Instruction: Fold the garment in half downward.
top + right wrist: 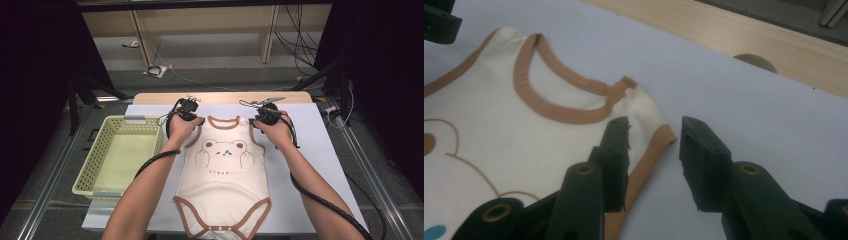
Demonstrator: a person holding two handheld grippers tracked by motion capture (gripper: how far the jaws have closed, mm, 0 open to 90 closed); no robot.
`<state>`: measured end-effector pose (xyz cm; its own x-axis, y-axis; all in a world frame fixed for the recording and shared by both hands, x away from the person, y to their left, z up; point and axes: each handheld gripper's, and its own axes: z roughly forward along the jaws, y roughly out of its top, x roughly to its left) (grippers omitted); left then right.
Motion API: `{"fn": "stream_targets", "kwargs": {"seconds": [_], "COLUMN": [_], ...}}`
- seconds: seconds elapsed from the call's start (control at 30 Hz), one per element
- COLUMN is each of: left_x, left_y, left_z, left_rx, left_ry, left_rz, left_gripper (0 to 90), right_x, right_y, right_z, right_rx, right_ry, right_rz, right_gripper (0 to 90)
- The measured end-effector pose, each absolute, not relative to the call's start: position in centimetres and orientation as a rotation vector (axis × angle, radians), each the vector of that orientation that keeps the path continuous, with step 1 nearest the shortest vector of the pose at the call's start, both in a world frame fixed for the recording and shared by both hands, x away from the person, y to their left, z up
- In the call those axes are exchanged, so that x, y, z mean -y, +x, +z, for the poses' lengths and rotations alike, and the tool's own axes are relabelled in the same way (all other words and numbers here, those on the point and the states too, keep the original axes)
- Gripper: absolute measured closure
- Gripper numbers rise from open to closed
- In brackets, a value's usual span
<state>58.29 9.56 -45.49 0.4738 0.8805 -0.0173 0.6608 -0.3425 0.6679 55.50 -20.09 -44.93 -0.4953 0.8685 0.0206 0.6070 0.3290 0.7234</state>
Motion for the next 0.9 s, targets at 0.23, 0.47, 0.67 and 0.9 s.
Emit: {"fn": "stream_targets", "kwargs": {"seconds": [0.23,0.47,0.67,0.9], "left_x": [-10.1,-9.5,-9.6,-9.7], "left_y": [59.2,59.6,60.0,60.3], "left_z": [-46.6,-47.0,-47.8,-48.0], "left_rx": [-1.301,-1.284,-1.327,-1.337], "left_ry": [2.130,2.123,2.119,2.113], "left_rz": [0.413,0.385,0.375,0.378], "left_gripper": [57.7,60.1,60.8,61.7], "right_x": [19.4,19.0,19.2,19.2], "right_y": [57.4,58.4,58.7,59.2], "right_z": [-46.1,-47.2,-47.4,-47.5], "right_rx": [-2.249,-2.241,-2.240,-2.228], "right_ry": [1.343,1.394,1.415,1.452], "right_rz": [0.917,0.882,0.881,0.896], "right_gripper": [69.5,72.8,73.9,69.9]}}
